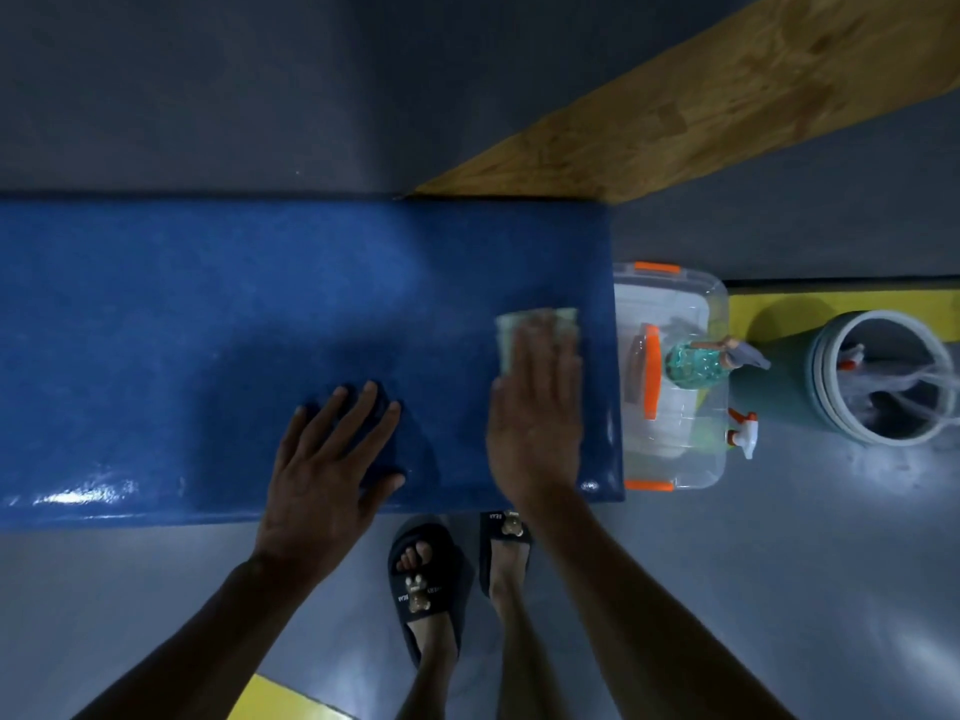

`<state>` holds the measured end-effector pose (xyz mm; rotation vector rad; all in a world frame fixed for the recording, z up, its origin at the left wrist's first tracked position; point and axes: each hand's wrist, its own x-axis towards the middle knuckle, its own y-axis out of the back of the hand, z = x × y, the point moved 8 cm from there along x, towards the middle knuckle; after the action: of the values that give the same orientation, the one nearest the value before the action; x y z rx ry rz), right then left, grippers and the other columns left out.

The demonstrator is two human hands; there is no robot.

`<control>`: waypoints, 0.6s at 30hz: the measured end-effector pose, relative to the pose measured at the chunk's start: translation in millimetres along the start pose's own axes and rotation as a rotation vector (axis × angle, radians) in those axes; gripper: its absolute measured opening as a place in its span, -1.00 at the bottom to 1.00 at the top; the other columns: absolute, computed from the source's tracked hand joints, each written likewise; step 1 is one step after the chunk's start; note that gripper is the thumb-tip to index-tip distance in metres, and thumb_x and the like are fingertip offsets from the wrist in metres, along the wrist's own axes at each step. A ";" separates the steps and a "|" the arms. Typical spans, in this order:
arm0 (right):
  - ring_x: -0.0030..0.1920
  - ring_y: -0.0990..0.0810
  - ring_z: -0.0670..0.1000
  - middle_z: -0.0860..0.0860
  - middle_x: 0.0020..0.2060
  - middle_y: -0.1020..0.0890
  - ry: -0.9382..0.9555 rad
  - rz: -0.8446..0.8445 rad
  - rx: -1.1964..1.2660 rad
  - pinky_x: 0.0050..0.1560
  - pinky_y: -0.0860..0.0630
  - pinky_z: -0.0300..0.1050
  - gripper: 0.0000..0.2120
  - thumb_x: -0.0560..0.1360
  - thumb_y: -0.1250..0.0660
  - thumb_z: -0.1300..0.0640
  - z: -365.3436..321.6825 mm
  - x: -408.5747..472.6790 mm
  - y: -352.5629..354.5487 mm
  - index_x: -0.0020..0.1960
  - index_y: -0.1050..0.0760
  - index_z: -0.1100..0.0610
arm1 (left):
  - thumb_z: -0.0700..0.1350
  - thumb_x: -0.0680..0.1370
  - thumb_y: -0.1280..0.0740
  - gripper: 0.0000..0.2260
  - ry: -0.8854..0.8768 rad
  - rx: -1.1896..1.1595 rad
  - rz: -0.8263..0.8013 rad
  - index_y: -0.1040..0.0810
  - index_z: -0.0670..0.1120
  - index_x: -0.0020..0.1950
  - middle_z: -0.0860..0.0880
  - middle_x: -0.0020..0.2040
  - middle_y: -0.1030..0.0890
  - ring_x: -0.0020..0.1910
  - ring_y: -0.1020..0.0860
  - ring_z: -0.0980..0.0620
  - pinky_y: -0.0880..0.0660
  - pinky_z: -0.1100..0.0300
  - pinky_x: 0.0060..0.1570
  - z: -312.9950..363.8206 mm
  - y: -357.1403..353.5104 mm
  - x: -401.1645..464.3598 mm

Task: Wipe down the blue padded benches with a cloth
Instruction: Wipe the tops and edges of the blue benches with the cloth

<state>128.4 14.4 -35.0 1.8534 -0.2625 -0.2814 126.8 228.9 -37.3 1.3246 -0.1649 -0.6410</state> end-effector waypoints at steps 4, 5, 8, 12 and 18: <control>0.57 0.08 0.16 0.11 0.57 -0.04 0.441 -0.178 -0.104 0.53 -0.05 0.12 -0.44 0.62 -0.12 0.11 -8.4 1.6 -1.7 0.57 -0.06 0.15 | 0.25 0.54 -0.16 -0.39 0.013 0.021 0.001 -0.31 0.04 0.55 -0.02 0.57 -0.26 0.55 -0.21 -0.12 -0.17 -0.25 0.47 0.7 3.3 2.6; 0.57 0.05 0.15 0.11 0.57 -0.05 0.451 -0.172 -0.115 0.52 -0.07 0.12 -0.44 0.62 -0.13 0.13 7.8 6.4 3.5 0.57 -0.07 0.15 | 0.25 0.53 -0.16 -0.39 0.014 0.020 0.009 -0.32 0.05 0.54 -0.02 0.56 -0.28 0.54 -0.22 -0.12 -0.17 -0.25 0.47 1.2 4.6 3.1; 0.57 0.03 0.15 0.16 0.56 -0.08 0.176 -0.049 -0.076 0.55 0.02 0.06 -0.49 0.64 -0.07 0.14 59.0 19.9 21.9 0.56 -0.08 0.21 | 0.25 0.52 -0.17 -0.40 0.021 0.012 0.021 -0.34 0.05 0.53 -0.02 0.56 -0.29 0.54 -0.22 -0.10 -0.17 -0.25 0.47 1.2 6.4 3.9; 0.56 0.02 0.22 0.22 0.54 -0.12 -0.191 0.072 -0.021 0.55 0.02 0.09 -0.49 0.63 -0.05 0.15 43.4 20.5 19.6 0.54 -0.11 0.28 | 0.24 0.51 -0.18 -0.40 0.036 0.010 0.015 -0.34 0.05 0.53 -0.01 0.56 -0.29 0.55 -0.21 -0.09 -0.18 -0.26 0.46 1.0 5.1 3.8; 0.55 0.21 0.21 0.15 0.57 0.05 0.362 -0.198 -0.049 0.53 0.01 0.16 -0.37 0.61 -0.15 0.08 -77.9 14.6 -18.3 0.58 0.04 0.18 | 0.26 0.50 -0.18 -0.38 0.054 0.019 -0.021 -0.32 0.08 0.53 0.03 0.57 -0.27 0.56 -0.19 -0.07 -0.17 -0.26 0.46 -1.5 2.2 5.5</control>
<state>168.0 85.3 -30.9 1.8453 0.1763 -0.0820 132.8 227.6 -37.0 1.3625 -0.1137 -0.6218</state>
